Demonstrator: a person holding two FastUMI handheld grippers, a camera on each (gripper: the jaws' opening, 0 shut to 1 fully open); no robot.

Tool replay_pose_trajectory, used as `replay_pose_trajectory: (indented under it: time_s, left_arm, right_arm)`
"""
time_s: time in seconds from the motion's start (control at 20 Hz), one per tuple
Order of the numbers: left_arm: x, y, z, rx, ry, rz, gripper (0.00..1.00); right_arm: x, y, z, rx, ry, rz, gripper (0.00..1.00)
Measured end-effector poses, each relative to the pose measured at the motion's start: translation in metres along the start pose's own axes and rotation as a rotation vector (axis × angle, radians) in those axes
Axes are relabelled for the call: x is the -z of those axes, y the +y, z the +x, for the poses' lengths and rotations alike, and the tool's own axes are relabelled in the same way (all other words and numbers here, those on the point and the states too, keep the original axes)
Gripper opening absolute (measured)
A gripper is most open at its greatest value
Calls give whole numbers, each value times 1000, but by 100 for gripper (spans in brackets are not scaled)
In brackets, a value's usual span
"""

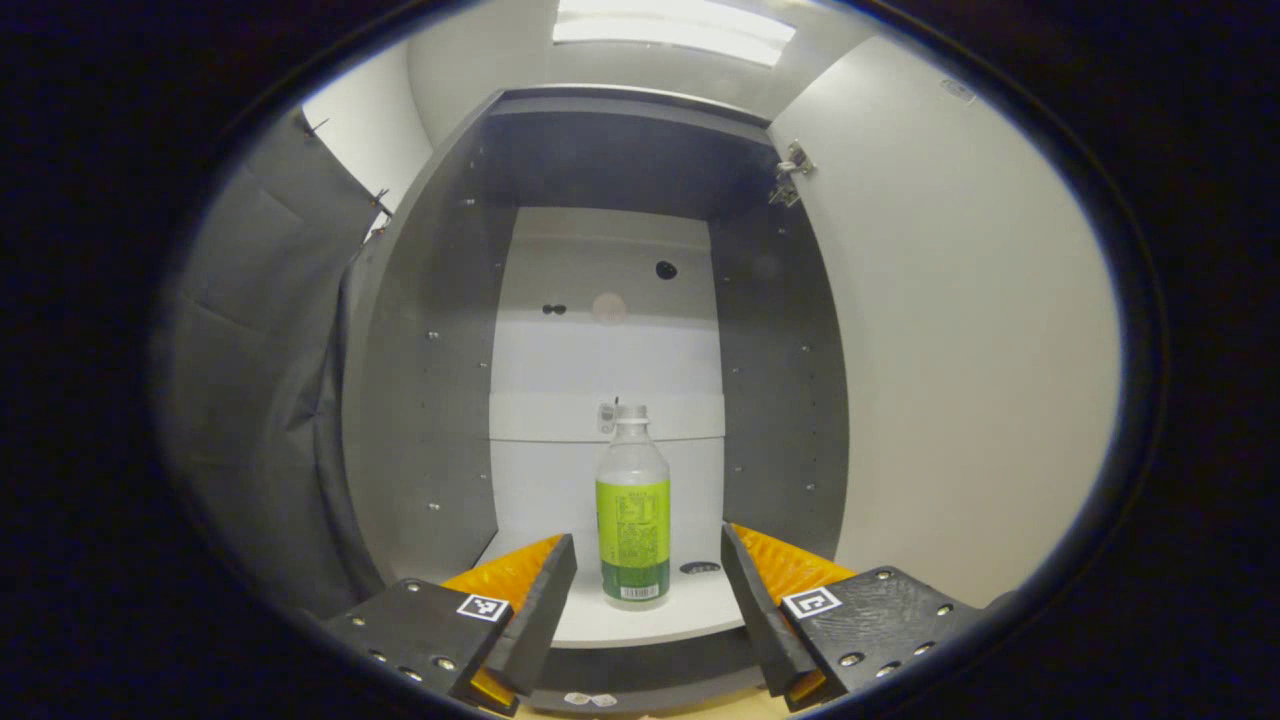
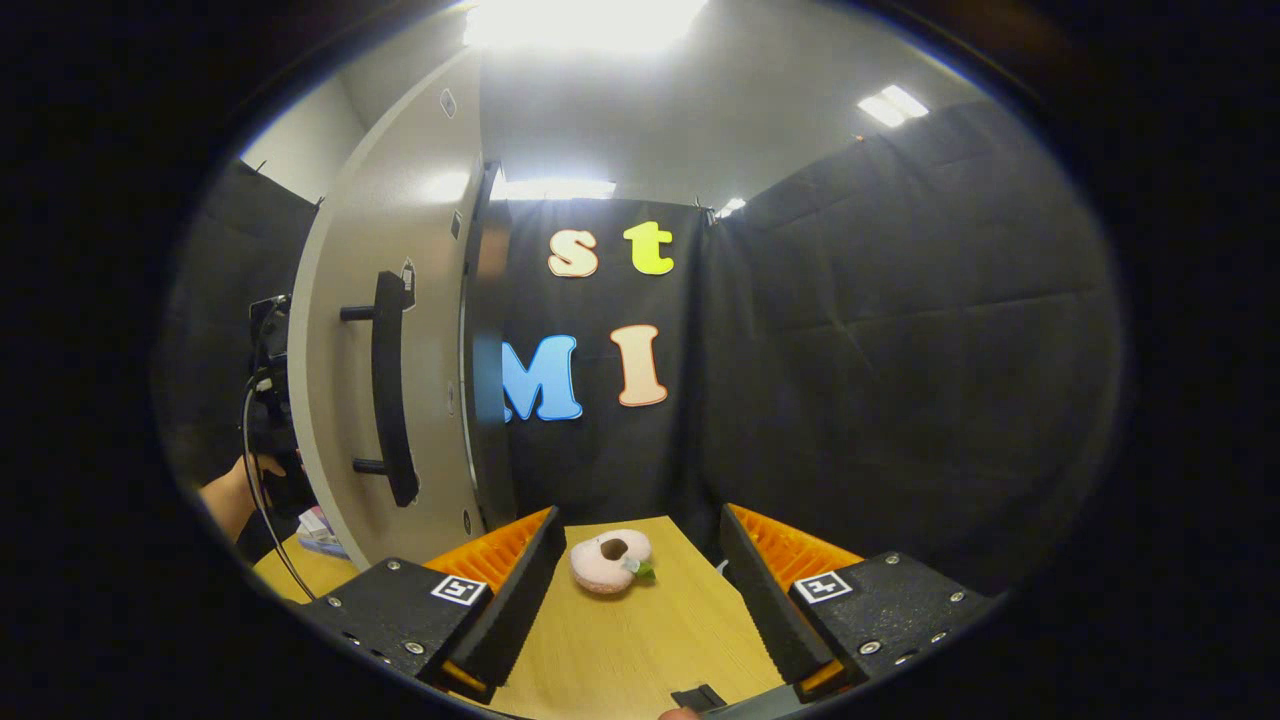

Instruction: Open the cabinet door with the right hand, grasp the bottle in the cabinet with the left hand and place it on the coaster, then close the cabinet door with the right hand.

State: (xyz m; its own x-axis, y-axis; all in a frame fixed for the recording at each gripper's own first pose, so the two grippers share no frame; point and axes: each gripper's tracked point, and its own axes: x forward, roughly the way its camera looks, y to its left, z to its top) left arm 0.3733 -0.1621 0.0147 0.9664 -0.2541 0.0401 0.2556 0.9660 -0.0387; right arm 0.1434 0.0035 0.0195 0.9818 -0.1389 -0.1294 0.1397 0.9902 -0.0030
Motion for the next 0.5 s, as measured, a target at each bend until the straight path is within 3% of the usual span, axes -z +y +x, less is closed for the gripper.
replay_pose_trajectory:
  time_s: [0.1,0.2,0.25,0.3,0.4,0.45,0.5]
  left_arm:
    - [12,6,23,1,20,5,88]
    - [23,7,51,6,39,10,88]
    - [29,8,62,11,46,5,83]
    - [37,11,73,16,54,-3,88]
    - [46,11,87,33,71,-29,83]
    - [49,11,93,38,79,-42,88]
    - [52,11,98,43,78,-54,83]
  right_arm:
    - [4,2,0,19,13,9,95]
    - [8,3,0,33,22,17,96]
    - [9,3,0,41,24,18,96]
    - [12,3,1,49,28,18,95]
    - [16,4,-1,55,40,19,96]
    - [17,5,0,55,43,20,96]
    - [17,6,-1,55,47,20,96]
